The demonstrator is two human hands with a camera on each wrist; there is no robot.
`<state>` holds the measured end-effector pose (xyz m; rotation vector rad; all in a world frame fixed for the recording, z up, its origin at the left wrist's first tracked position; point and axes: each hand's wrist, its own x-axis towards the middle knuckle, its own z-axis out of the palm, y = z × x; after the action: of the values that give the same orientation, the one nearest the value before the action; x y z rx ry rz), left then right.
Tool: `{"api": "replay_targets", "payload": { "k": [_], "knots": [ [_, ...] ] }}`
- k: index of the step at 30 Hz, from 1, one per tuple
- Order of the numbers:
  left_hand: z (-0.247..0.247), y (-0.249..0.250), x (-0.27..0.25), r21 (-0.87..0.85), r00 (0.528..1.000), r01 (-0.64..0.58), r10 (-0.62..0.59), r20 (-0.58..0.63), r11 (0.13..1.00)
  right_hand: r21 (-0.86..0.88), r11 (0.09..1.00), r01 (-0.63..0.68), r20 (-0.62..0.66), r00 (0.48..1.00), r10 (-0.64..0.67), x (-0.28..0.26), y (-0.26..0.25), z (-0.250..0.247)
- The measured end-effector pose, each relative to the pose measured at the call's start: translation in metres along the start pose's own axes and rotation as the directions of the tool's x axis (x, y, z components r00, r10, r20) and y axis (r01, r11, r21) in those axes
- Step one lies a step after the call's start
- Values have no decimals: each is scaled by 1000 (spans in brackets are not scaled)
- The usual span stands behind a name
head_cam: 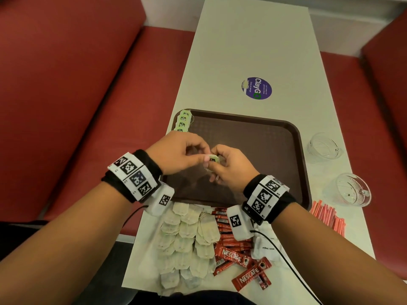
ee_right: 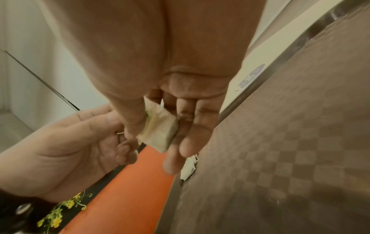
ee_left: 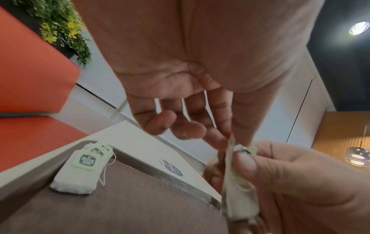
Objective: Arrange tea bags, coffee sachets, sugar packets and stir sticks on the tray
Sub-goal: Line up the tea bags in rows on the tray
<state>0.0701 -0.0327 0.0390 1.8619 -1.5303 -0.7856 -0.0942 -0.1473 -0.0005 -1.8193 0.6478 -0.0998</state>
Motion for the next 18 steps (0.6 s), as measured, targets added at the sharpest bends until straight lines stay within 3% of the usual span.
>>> {"api": "replay_targets", "payload": {
  "k": [5,9,12,15,18],
  "knots": [
    [5,-7,-8,42,990,-28,33,-139,999,-105,994,38,-20,999,-41,0,4,2],
    [11,-2,-13,-42,997,-20,17,-73,999,-255,963,90,-37,994,-103,1,4,1],
    [9,-5,-11,27,997,-4,6,-79,1000,-215,975,62,-28,997,-70,-2,5,2],
    [-3,-22,-3,26,972,83,-75,-222,996,-185,982,41,4,999,-41,-9,8,2],
    [-18,-44,7,111,927,224,-177,-330,968,-246,969,7,120,993,23,-19,12,0]
  ]
}}
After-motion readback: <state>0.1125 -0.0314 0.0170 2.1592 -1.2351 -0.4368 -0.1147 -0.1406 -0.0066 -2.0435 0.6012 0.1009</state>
